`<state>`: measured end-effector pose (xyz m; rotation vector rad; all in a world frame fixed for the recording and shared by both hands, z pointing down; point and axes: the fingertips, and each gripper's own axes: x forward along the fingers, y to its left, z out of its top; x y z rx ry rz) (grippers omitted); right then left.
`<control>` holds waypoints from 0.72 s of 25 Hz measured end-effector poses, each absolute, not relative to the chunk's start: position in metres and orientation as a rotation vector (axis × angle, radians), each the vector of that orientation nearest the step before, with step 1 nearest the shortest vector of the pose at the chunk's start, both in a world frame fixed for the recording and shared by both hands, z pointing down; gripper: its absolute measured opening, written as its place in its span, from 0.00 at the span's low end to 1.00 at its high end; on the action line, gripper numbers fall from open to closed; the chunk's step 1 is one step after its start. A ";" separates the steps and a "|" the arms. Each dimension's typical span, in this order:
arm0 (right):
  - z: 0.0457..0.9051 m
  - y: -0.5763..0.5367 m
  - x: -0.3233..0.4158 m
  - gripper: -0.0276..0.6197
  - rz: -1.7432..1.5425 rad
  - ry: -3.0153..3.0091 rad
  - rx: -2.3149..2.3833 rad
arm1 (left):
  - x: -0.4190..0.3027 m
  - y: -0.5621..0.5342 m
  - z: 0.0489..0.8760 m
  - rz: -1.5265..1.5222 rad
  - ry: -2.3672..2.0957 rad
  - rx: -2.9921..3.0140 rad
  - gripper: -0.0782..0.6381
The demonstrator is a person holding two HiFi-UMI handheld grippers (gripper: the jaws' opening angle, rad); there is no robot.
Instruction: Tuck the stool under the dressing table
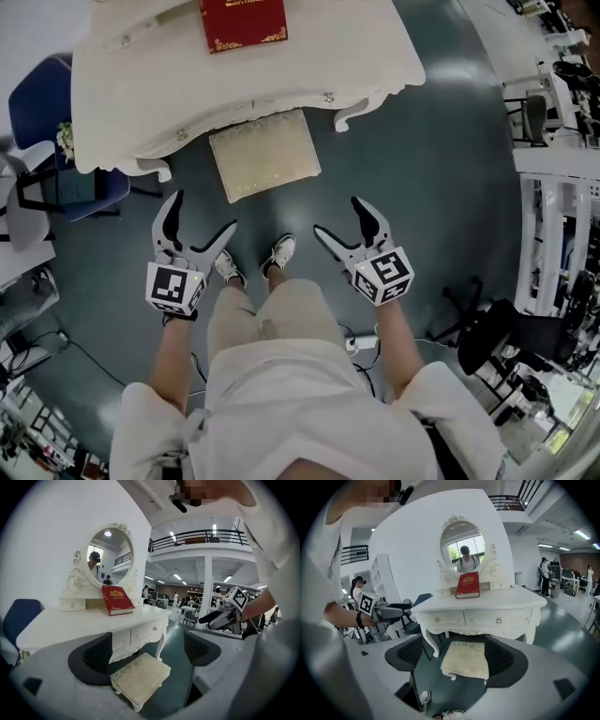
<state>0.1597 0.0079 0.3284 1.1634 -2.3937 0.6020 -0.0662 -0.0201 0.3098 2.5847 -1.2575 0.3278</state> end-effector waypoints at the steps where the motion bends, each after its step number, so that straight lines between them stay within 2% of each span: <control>1: 0.342 0.004 0.161 0.66 0.613 -2.380 1.149 | -0.066 -0.022 0.324 0.336 -1.259 2.568 0.77; 12: 0.490 -0.042 0.166 0.64 0.623 -2.274 1.025 | -0.057 -0.062 0.447 0.445 -1.258 2.508 0.78; 16: 0.550 -0.061 0.180 0.64 0.560 -2.198 1.033 | -0.055 -0.059 0.520 0.529 -1.277 2.455 0.77; 18: 0.579 -0.070 0.187 0.59 0.519 -2.156 1.051 | -0.058 -0.054 0.564 0.616 -1.262 2.401 0.77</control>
